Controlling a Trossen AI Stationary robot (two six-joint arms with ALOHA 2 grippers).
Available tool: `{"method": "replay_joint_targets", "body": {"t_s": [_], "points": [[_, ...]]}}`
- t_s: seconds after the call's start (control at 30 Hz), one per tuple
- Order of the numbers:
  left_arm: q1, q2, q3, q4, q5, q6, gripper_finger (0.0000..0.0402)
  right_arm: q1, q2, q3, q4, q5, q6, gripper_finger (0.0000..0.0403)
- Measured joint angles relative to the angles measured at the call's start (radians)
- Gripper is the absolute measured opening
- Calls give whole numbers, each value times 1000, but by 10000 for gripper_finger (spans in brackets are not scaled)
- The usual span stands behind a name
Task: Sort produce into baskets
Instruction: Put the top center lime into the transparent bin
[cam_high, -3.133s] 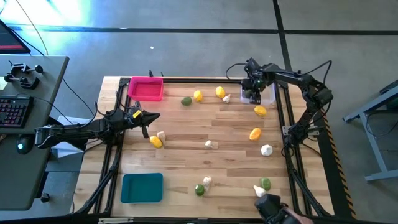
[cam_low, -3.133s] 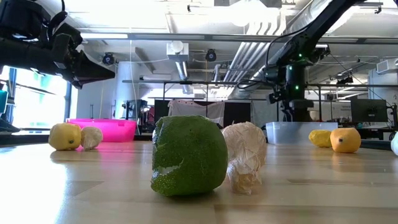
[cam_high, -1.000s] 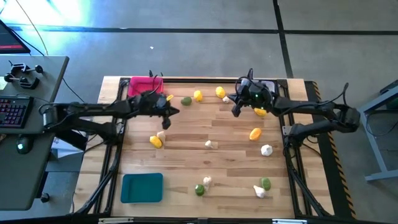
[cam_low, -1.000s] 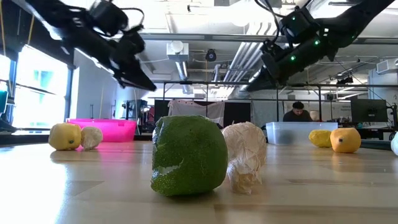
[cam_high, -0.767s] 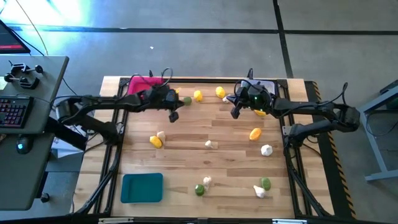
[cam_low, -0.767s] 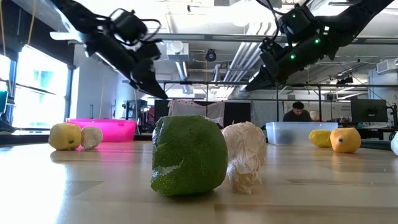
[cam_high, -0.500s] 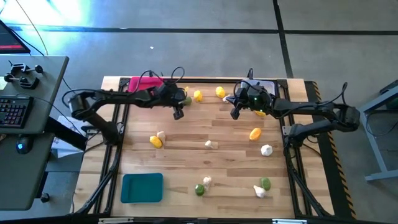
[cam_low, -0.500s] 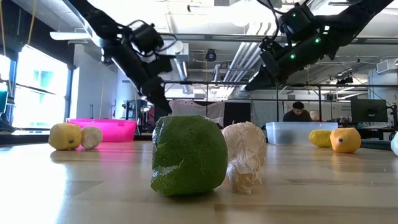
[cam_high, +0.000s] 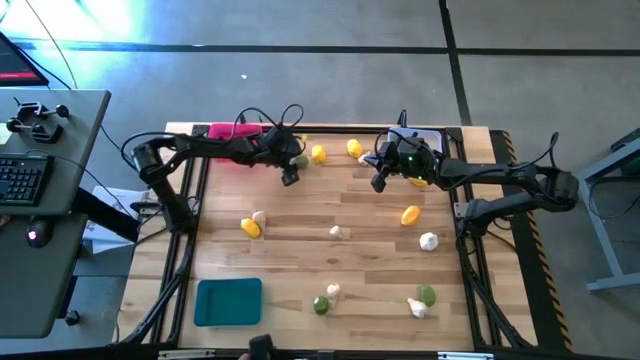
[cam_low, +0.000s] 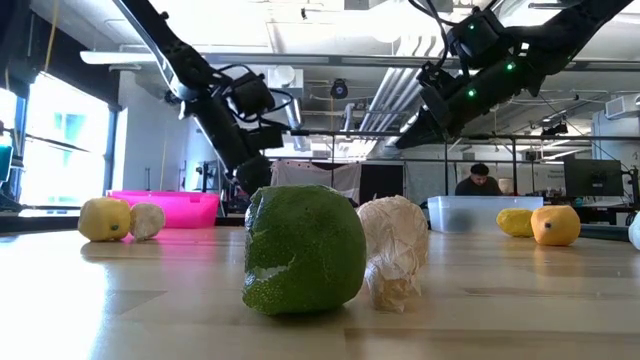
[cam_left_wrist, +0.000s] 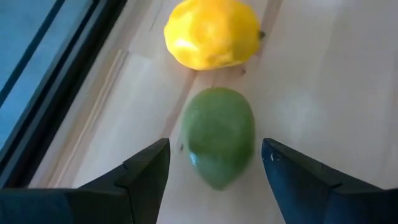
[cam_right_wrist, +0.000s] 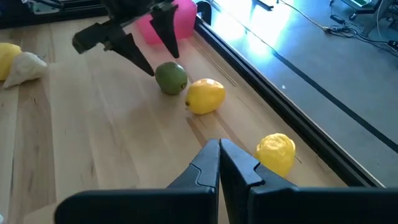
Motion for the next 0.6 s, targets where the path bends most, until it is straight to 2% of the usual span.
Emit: {"method": "replay_joint_targets", "body": {"t_s": [0.37,0.47,0.6], "points": [[0,59,0,45,11,1,237,0,0,0,0,-33,-52,0],[-2,59,0,53,14,-16,221,0,0,0,0,-55,-55,0],[-2,59,0,53,77,-32,182,3,0,0,0,-58,-21,0]]}}
